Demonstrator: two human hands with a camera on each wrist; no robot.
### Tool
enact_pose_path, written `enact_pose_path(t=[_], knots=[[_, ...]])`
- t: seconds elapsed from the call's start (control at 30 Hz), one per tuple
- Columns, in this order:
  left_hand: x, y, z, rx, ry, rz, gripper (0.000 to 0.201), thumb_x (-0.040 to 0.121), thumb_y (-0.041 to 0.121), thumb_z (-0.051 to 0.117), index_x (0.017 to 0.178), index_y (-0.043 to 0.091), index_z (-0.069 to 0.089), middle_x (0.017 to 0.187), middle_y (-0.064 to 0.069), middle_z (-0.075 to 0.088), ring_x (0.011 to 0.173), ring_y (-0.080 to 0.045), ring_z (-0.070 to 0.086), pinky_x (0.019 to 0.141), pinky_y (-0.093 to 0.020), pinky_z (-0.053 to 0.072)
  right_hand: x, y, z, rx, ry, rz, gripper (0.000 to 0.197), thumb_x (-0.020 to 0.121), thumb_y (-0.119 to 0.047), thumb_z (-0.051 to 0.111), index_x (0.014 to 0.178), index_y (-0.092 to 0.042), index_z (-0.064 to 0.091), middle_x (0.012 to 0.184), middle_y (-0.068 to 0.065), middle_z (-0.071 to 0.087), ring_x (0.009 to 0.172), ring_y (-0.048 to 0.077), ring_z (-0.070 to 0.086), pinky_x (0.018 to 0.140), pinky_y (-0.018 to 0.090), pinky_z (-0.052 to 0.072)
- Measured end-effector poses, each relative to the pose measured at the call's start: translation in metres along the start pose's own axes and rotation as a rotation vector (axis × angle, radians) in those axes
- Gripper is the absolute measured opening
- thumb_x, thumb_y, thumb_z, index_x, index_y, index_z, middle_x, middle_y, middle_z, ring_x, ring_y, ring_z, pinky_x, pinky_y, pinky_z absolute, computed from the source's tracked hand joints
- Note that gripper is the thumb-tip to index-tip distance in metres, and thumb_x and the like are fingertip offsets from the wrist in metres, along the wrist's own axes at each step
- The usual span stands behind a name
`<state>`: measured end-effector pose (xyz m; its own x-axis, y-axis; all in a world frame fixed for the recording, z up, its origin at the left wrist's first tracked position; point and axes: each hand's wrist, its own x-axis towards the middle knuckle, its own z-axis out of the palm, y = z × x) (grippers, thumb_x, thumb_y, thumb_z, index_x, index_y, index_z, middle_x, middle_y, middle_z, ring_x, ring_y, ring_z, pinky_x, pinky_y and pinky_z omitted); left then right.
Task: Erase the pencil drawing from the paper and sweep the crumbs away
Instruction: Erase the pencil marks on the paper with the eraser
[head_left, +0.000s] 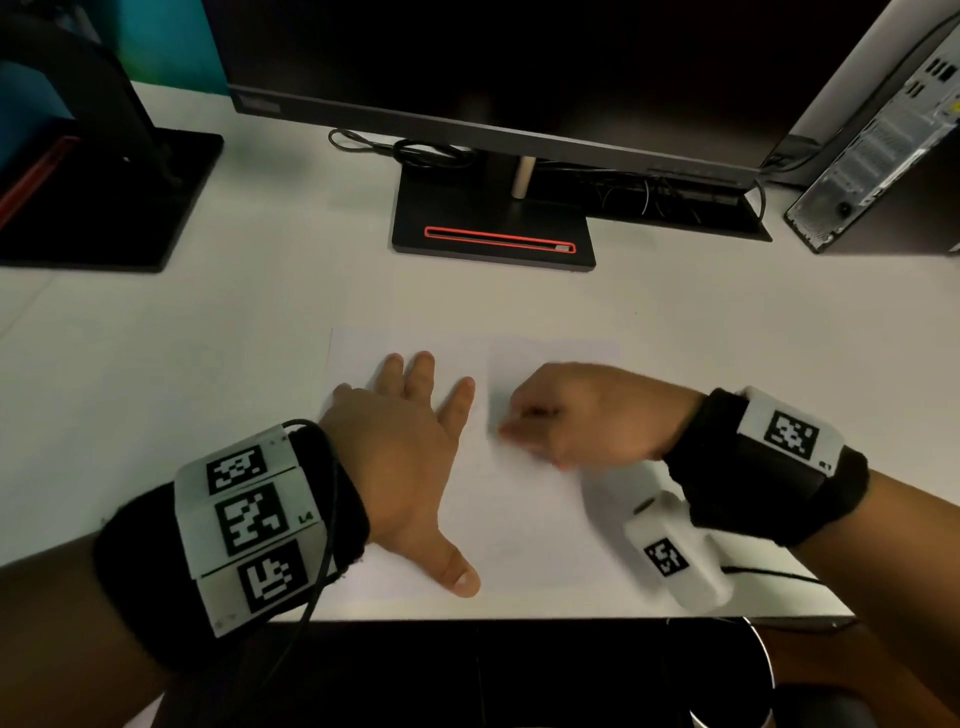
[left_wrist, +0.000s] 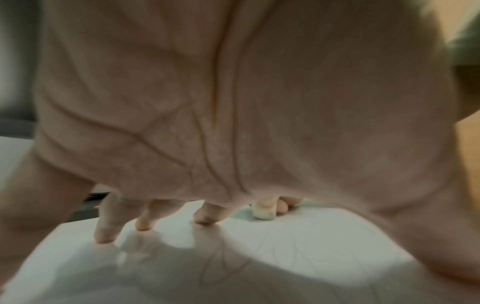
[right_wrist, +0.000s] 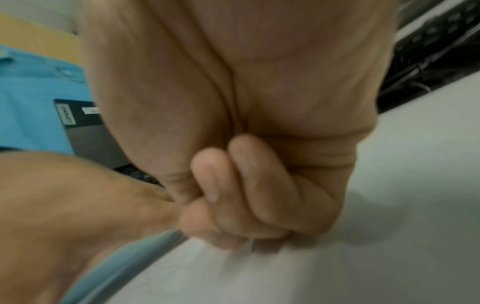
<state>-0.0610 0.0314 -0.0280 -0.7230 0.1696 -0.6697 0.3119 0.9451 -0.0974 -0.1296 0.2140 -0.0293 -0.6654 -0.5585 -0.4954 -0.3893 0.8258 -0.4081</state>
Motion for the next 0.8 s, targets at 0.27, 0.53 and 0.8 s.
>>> enact_pose_path(t=[0.27,0.53,0.8], knots=[[0.000,-0.006,0.004,-0.038,0.023,0.031,0.159,0.044,0.097,0.059,0.148,0.022,-0.035,0.156,-0.017,-0.035,0.146,-0.041,-0.024,0.117,-0.060,0.017,0.010,0.004,-0.008,-0.005,0.082,0.015,0.044,0.103,-0.035,0.049,0.073,-0.007,0.065,0.062,-0.001,0.065,0.055,0.013,0.055,0.064,0.032,0.049],[0.000,-0.004,0.004,-0.056,0.019,0.026,0.159,0.045,0.096,0.060,0.148,0.021,-0.034,0.156,-0.018,-0.035,0.145,-0.041,-0.025,0.117,-0.061,0.017,0.015,0.005,-0.010,0.072,0.103,0.059,0.044,0.103,-0.035,0.051,0.075,-0.005,0.068,0.065,0.006,0.068,0.055,0.016,0.056,0.059,0.029,0.048],[-0.002,-0.002,0.003,-0.058,0.004,0.025,0.158,0.047,0.095,0.061,0.147,0.021,-0.036,0.155,-0.017,-0.037,0.145,-0.041,-0.026,0.117,-0.060,0.020,0.018,0.008,-0.014,0.124,0.120,0.110,0.044,0.102,-0.033,0.051,0.076,-0.001,0.068,0.062,0.012,0.065,0.051,0.018,0.054,0.052,0.028,0.049]])
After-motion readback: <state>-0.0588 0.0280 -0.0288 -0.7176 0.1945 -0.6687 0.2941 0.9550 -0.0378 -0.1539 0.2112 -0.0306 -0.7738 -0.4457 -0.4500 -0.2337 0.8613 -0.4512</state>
